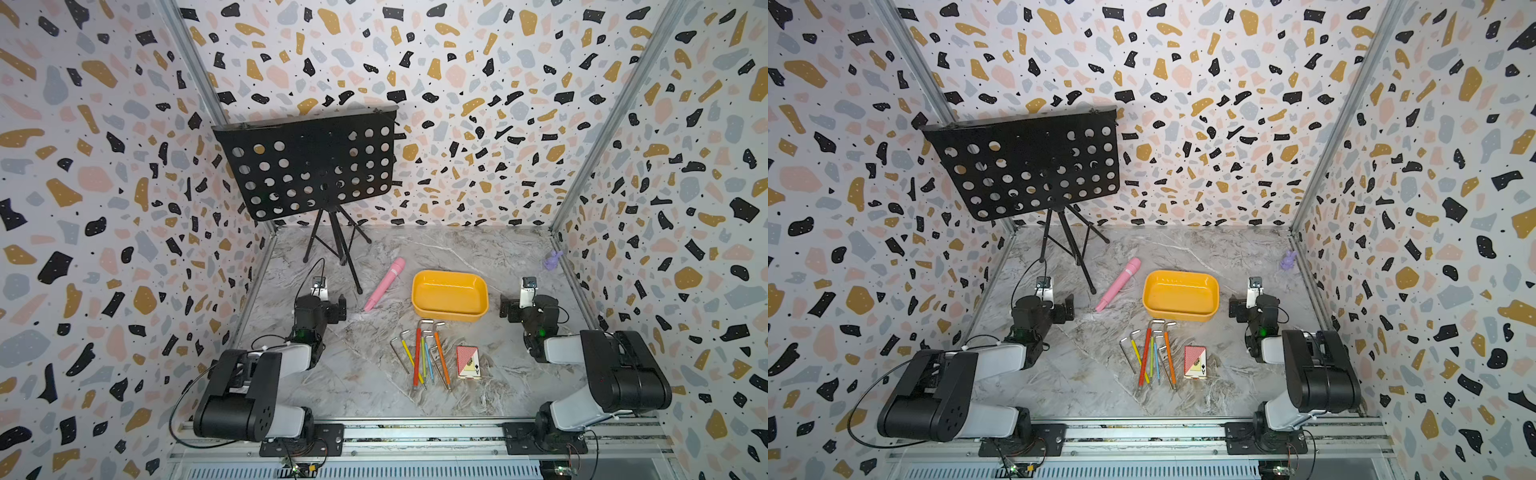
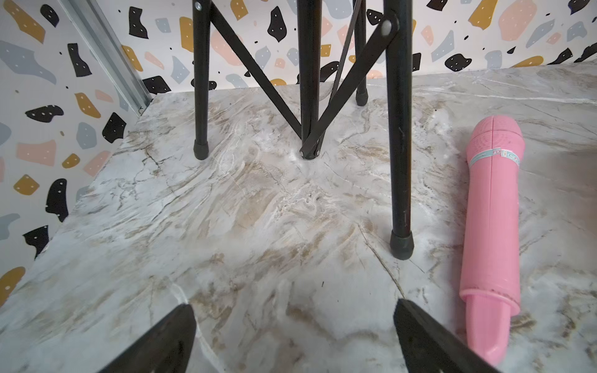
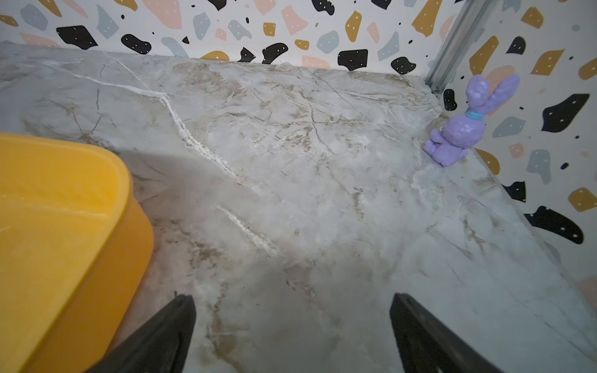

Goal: Put the hex key on the desktop into the storage box
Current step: Pick up the Allen key from the center of the board.

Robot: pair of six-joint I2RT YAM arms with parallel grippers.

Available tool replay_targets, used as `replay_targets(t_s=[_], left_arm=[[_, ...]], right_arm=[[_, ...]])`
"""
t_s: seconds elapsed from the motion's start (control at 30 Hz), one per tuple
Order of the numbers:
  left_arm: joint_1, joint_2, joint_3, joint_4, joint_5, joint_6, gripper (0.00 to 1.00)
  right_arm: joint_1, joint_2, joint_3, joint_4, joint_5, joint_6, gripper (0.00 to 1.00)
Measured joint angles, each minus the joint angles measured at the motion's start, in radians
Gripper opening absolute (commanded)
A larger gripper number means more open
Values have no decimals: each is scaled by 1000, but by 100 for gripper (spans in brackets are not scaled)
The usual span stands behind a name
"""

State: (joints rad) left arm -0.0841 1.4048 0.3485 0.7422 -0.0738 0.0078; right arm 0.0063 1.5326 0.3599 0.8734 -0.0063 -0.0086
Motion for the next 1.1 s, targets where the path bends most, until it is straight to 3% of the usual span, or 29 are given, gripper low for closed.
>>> replay_targets(t_s=[0.9,1.1], left_arm=[[0,-4,-1,-2,-3,0,100],[0,-235,22,-220,-36,-34,100]], right_arm=[[-1,-6,-1,-1,8,1,100],[-1,-248,8,-181,86,21,100]])
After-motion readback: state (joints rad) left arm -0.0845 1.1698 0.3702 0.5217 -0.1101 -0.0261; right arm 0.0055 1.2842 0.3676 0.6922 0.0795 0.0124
